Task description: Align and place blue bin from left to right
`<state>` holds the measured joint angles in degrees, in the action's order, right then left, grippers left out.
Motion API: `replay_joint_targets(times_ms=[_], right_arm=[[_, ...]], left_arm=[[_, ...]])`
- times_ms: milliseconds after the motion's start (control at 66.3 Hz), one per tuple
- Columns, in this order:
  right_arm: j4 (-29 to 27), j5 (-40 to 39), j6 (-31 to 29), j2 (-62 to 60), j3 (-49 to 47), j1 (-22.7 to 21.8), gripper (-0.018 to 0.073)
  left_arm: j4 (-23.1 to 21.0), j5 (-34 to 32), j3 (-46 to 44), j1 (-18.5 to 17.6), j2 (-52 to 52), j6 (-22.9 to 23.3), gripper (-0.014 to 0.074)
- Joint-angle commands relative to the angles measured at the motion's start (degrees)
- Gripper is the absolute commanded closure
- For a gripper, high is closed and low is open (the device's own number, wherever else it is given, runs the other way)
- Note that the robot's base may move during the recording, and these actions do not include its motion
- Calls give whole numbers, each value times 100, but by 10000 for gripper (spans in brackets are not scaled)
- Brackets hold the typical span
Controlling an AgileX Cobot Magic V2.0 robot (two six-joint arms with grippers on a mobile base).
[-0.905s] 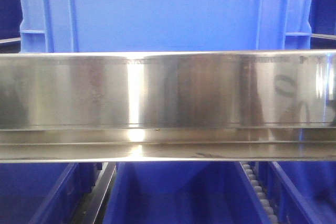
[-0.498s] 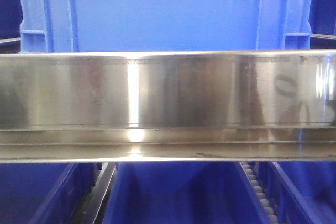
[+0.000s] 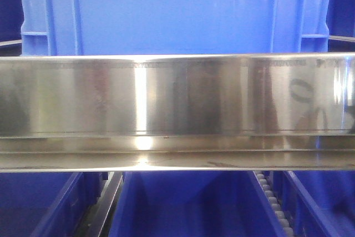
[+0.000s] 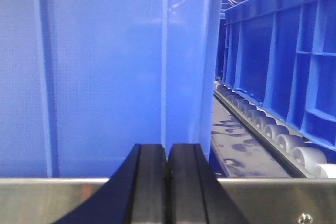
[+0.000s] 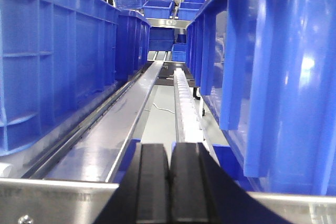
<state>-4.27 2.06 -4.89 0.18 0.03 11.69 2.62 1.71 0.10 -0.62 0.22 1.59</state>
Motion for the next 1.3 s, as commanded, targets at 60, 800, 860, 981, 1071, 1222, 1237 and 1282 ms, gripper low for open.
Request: replay_joint_targets(times_ms=[60, 800, 860, 981, 1071, 1222, 1237, 1282], right_arm=[[-22, -133, -33, -18, -3, -19, 637], [-22, -394, -33, -18, -3, -18, 637], [-22, -457, -33, -18, -3, -18, 637], [-22, -206, -33, -18, -187, -18, 637], [-22, -13, -33, -18, -507, -18, 637], [-22, 383, -33, -18, -1165, -18, 637], [-22, 453, -33, -18, -1236, -18, 637], [-22, 725, -33, -18, -1494, -18, 637]], left_arm=[[-14, -102, -10, -37, -22, -1, 707], [-14, -130, -10, -37, -22, -1, 707], [-14, -309, -10, -37, -22, -1, 707], [-14, -323, -100, -37, -22, -1, 707], [-14, -222, -447, -37, -22, -1, 707], [74, 518, -1254, -37, -22, -1, 707], [74, 641, -1298, -37, -22, -1, 707], [74, 1026, -1638, -37, -22, -1, 707]])
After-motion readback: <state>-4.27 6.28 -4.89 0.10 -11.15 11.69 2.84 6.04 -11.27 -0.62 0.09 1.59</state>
